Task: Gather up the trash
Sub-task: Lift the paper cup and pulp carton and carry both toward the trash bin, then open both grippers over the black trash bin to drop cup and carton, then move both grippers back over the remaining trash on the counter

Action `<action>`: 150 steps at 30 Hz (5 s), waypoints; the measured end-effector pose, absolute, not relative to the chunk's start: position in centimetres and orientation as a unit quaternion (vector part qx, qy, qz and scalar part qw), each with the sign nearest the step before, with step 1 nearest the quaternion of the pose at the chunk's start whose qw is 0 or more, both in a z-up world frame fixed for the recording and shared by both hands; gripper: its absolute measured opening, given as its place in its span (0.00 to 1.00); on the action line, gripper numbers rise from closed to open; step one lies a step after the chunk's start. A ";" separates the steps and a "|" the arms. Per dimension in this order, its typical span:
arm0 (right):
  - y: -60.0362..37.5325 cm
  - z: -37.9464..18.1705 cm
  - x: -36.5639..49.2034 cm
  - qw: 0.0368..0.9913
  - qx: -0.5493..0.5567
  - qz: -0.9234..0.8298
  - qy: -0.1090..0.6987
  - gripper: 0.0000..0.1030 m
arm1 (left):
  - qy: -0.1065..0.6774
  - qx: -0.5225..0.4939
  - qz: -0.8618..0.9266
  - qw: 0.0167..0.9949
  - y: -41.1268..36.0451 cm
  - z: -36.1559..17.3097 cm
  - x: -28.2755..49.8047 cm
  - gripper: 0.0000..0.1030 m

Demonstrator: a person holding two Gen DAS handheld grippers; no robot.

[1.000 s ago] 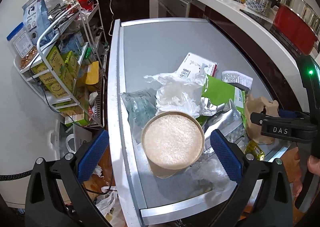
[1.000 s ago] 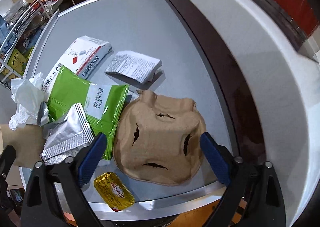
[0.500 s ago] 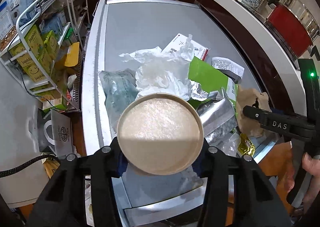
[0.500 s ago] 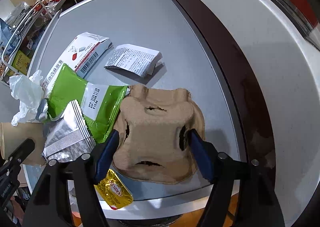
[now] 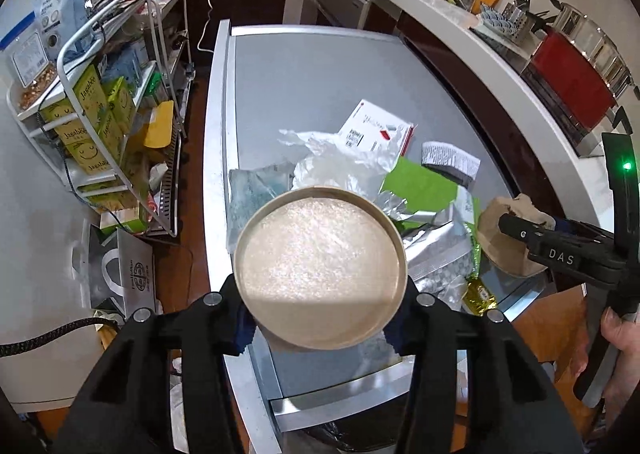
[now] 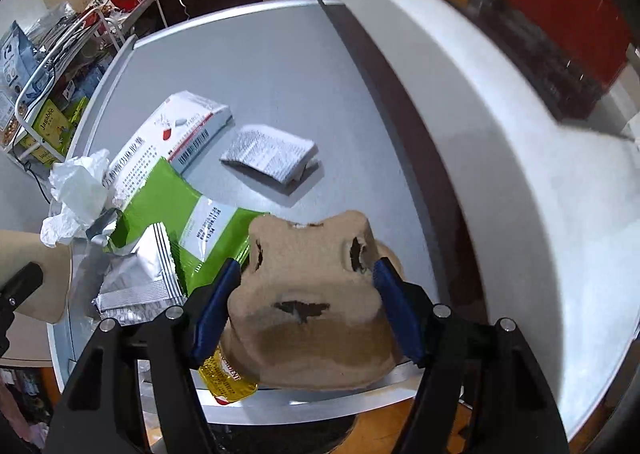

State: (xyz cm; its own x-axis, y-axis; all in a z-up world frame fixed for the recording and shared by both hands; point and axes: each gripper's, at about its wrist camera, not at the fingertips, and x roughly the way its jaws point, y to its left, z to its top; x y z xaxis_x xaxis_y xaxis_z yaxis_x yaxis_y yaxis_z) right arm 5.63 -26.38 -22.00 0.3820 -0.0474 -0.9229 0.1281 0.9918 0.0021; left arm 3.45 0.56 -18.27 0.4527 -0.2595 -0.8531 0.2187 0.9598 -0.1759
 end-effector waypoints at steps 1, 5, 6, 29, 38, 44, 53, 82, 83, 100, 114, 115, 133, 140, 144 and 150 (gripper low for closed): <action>-26.4 -21.7 5.7 0.833 0.036 -0.050 0.550 0.66 | 0.501 -0.020 -0.141 0.853 0.5 -18.1 3.4 0.48; -26.4 -21.3 5.4 0.836 0.027 -0.046 0.546 0.66 | 0.495 -0.019 -0.140 0.858 0.4 -17.6 3.1 0.48; -26.3 -21.7 5.7 0.831 0.022 -0.044 0.554 0.66 | 0.495 -0.019 -0.139 0.858 0.5 -17.6 3.0 0.48; -26.0 -24.8 4.1 0.806 0.065 -0.045 0.587 0.71 | 0.504 -0.028 -0.134 0.853 0.9 -18.3 2.9 0.48; -27.2 -21.7 4.2 0.825 0.092 -0.037 0.557 0.70 | 0.503 -0.034 -0.135 0.853 1.1 -17.9 3.2 0.48; -27.8 -19.6 3.8 0.836 0.094 -0.032 0.540 0.69 | 0.497 -0.038 -0.133 0.857 1.3 -17.2 3.0 0.48; -28.6 -17.3 3.7 0.850 0.081 -0.032 0.520 0.69 | 0.487 -0.043 -0.126 0.863 1.4 -16.3 2.7 0.48; -28.2 -8.6 -5.8 0.874 0.126 0.093 0.459 0.69 | 0.414 -0.022 -0.180 0.892 -0.2 -7.6 -6.7 0.48; -28.3 -9.0 -6.5 0.871 0.124 0.097 0.466 0.69 | 0.415 -0.017 -0.183 0.891 -0.4 -7.6 -7.2 0.48; -28.3 -25.0 -13.9 0.775 0.129 0.083 0.613 0.69 | 0.532 0.014 -0.207 0.821 -3.7 -20.3 -14.0 0.48; -29.9 -34.4 -12.1 0.711 0.218 0.045 0.667 0.77 | 0.576 0.044 -0.196 0.792 -6.7 -28.4 -12.2 0.78; -30.1 -34.5 -12.0 0.706 0.228 0.043 0.669 0.87 | 0.579 0.038 -0.196 0.790 -6.6 -28.3 -12.1 0.88; -28.1 -20.6 -14.1 0.826 0.043 0.065 0.558 0.88 | 0.521 0.009 -0.147 0.841 -1.9 -20.8 -11.9 0.89; -27.4 -14.6 -10.9 0.879 0.022 0.076 0.471 0.88 | 0.469 -0.010 -0.131 0.873 -0.7 -16.1 -9.7 0.89; -27.3 -12.8 -8.7 0.889 0.037 0.081 0.449 0.88 | 0.440 -0.012 -0.120 0.890 -0.1 -13.7 -7.5 0.89; -26.2 -10.8 -5.0 0.902 0.030 0.067 0.425 0.92 | 0.411 -0.011 -0.103 0.906 0.4 -11.5 -3.7 0.89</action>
State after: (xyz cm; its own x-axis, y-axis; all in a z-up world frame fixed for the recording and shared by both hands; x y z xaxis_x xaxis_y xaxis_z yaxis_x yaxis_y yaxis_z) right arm -5.05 -26.16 -10.77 0.6297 0.1465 -0.7629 -0.0958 0.9892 0.1108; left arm -3.67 0.35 -11.48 0.6415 -0.1956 -0.7418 0.1781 0.9785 -0.1040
